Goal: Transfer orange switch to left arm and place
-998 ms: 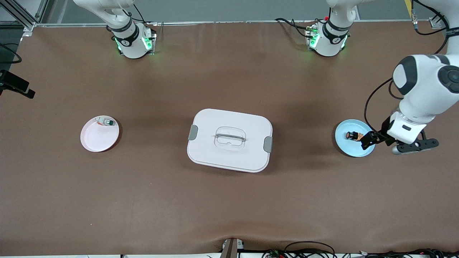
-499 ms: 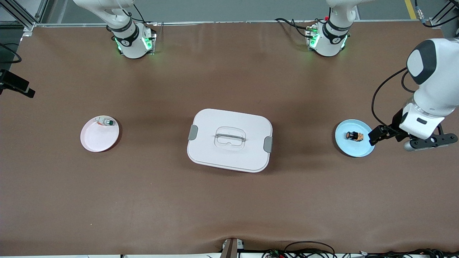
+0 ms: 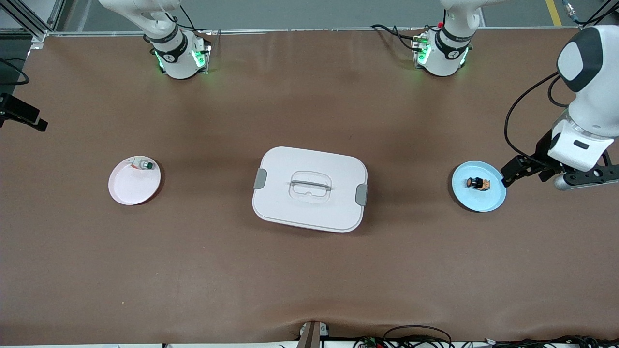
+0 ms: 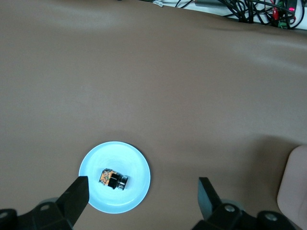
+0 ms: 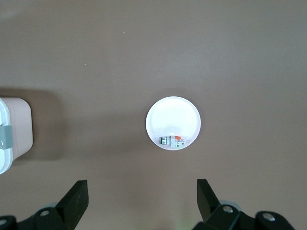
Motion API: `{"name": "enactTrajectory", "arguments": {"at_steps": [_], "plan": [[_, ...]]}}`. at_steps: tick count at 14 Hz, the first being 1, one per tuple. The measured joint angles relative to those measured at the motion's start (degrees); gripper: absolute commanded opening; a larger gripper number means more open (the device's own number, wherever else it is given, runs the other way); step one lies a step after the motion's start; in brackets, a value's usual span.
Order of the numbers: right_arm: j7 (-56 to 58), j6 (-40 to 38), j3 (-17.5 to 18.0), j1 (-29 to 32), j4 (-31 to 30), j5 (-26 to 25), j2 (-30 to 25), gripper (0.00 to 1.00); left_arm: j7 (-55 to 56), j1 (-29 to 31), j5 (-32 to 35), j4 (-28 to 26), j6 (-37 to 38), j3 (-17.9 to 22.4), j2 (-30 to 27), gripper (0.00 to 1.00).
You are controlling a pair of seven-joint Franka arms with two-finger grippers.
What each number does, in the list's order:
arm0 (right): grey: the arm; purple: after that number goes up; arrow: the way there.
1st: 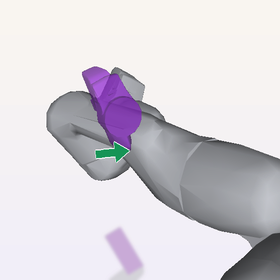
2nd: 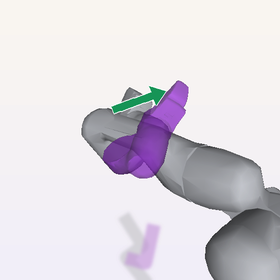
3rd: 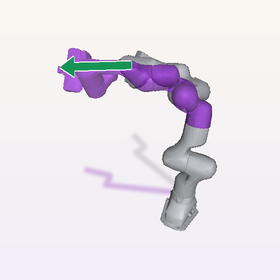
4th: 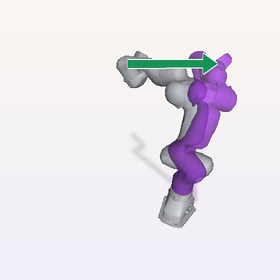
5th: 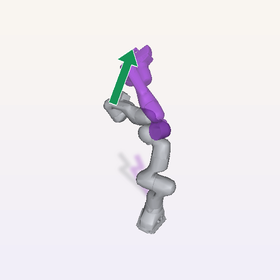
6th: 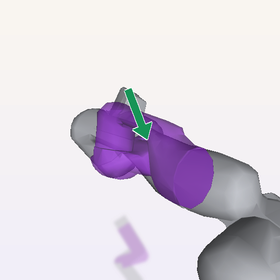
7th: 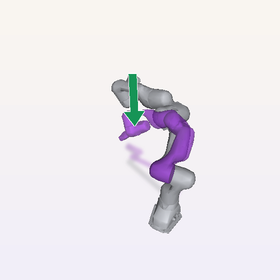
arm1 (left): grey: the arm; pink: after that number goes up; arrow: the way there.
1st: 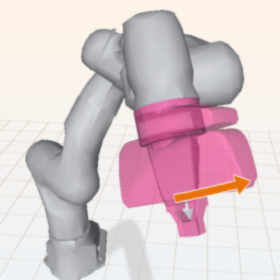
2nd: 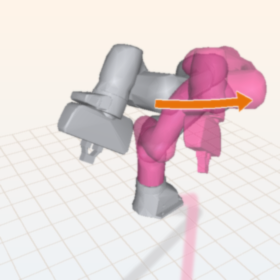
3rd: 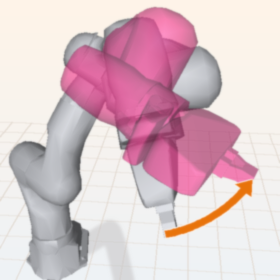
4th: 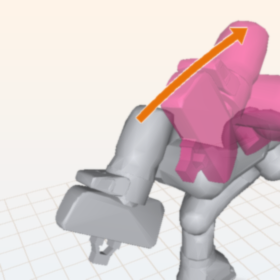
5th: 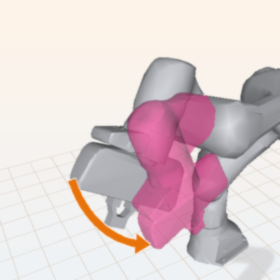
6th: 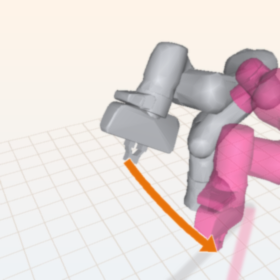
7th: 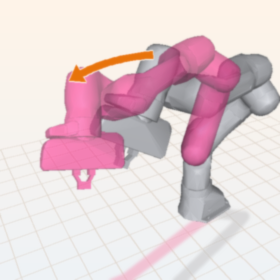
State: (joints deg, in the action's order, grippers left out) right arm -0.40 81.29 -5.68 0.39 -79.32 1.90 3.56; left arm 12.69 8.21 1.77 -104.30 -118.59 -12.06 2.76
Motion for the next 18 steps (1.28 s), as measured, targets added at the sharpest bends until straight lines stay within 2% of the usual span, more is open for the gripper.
{"name": "enactTrajectory", "arguments": {"at_steps": [3,8,13,18], "plan": [[1.8,0.0,-0.1,0.8,0.0,0.0,0.0,1.00,0.0,-8.0,0.0,1.9,2.6,7.9,-0.2,1.00],[2.2,-0.1,0.2,1.0,0.0,0.1,0.0,1.00,0.0,-13.9,-0.1,3.8,5.7,13.4,-0.4,1.00],[2.2,-0.1,0.5,1.0,0.0,0.2,0.0,1.00,-0.6,-14.2,-0.4,7.0,12.3,14.4,-1.7,1.00],[2.2,-0.1,0.6,1.0,0.0,0.2,0.0,1.00,-3.1,-14.3,-0.7,7.9,17.5,14.6,-5.2,1.00]]}}
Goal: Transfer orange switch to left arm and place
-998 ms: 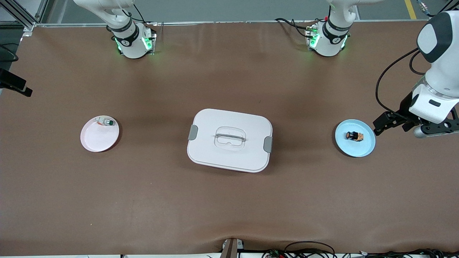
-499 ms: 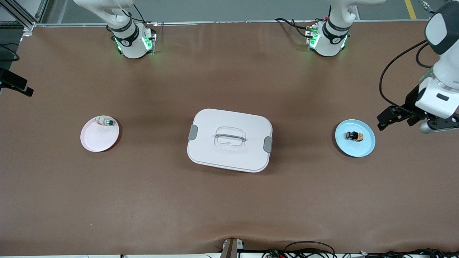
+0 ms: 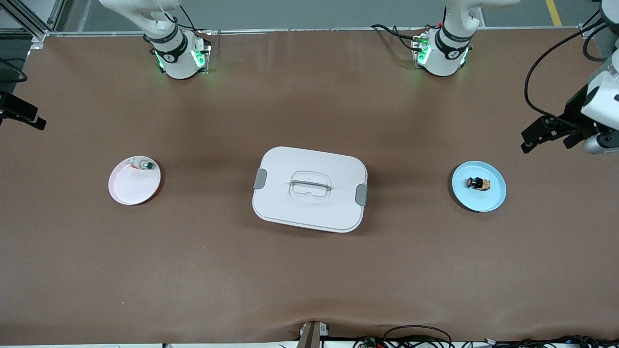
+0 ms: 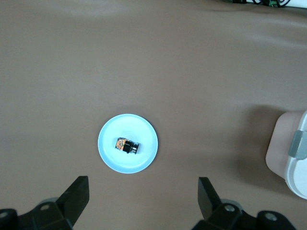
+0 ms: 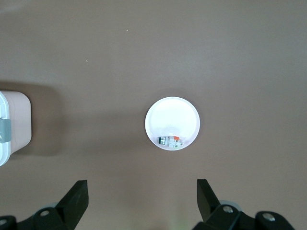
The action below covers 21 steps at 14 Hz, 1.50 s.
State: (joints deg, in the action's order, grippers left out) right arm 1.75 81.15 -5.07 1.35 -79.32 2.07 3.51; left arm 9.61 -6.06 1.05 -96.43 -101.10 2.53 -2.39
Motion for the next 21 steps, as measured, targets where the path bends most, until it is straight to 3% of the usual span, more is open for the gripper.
{"name": "enactTrajectory", "arguments": {"at_steps": [13,17,21], "plan": [[-0.4,0.0,-0.1,0.0,0.0,0.0,-0.1,1.00,-0.8,-0.5,-0.1,1.2,4.4,0.0,-0.6,1.00],[-0.4,0.0,-0.1,0.0,0.0,0.0,-0.1,1.00,-8.9,-0.4,-0.1,2.0,4.5,0.1,-0.6,1.00],[-0.4,0.0,-0.2,0.0,0.0,0.0,-0.1,1.00,-8.3,-0.4,-0.1,2.1,4.6,0.2,-0.5,1.00]]}}
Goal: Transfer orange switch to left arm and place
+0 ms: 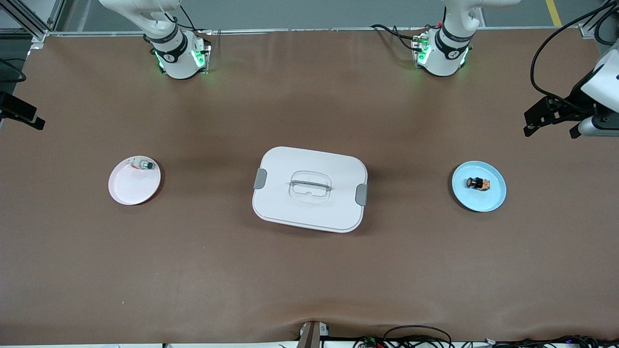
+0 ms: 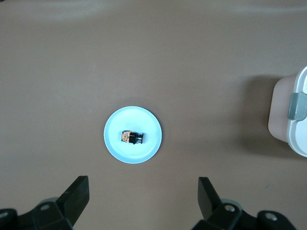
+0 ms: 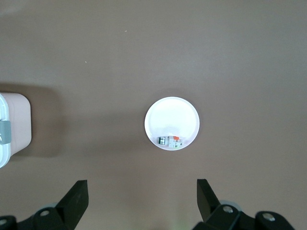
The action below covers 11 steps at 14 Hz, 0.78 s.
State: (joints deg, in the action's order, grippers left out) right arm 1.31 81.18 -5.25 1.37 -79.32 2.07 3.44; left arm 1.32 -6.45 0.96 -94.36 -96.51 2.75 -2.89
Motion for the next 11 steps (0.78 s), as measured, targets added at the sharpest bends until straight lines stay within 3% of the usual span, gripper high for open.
{"name": "enactTrajectory", "arguments": {"at_steps": [11], "plan": [[0.0,0.0,-0.1,0.0,0.0,0.0,0.0,1.00,0.1,0.0,0.0,0.0,0.0,0.0,0.1,1.00]]}}
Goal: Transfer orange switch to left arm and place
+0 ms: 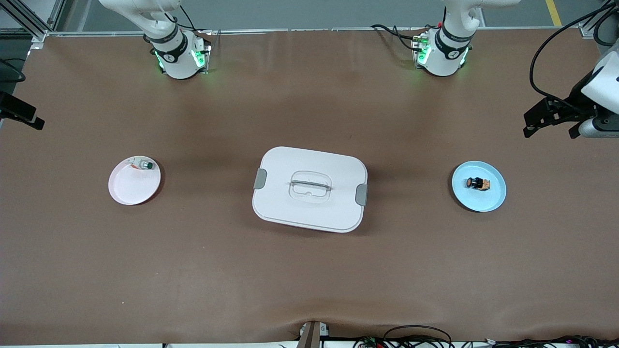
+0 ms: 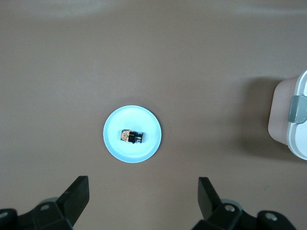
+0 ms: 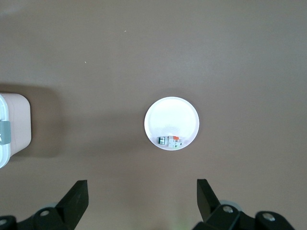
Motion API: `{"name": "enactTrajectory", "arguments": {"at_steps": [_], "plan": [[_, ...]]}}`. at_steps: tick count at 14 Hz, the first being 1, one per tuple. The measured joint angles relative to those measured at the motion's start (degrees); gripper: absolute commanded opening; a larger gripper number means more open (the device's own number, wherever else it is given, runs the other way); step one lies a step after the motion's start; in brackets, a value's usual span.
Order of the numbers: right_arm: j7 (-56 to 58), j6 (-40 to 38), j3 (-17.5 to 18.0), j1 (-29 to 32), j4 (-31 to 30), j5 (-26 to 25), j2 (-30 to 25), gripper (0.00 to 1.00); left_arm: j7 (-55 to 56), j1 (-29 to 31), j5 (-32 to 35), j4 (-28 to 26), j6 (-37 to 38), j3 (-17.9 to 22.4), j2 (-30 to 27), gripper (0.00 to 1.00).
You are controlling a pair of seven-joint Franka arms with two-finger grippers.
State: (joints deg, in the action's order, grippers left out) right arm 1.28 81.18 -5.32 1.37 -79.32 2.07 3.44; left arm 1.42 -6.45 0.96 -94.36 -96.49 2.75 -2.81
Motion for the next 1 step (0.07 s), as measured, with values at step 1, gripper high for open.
{"name": "enactTrajectory", "arguments": {"at_steps": [1], "plan": [[0.0,0.0,0.0,0.0,0.0,0.0,0.0,1.00,0.0,0.0,0.0,0.0,0.0,0.0,0.0,1.00]]}}
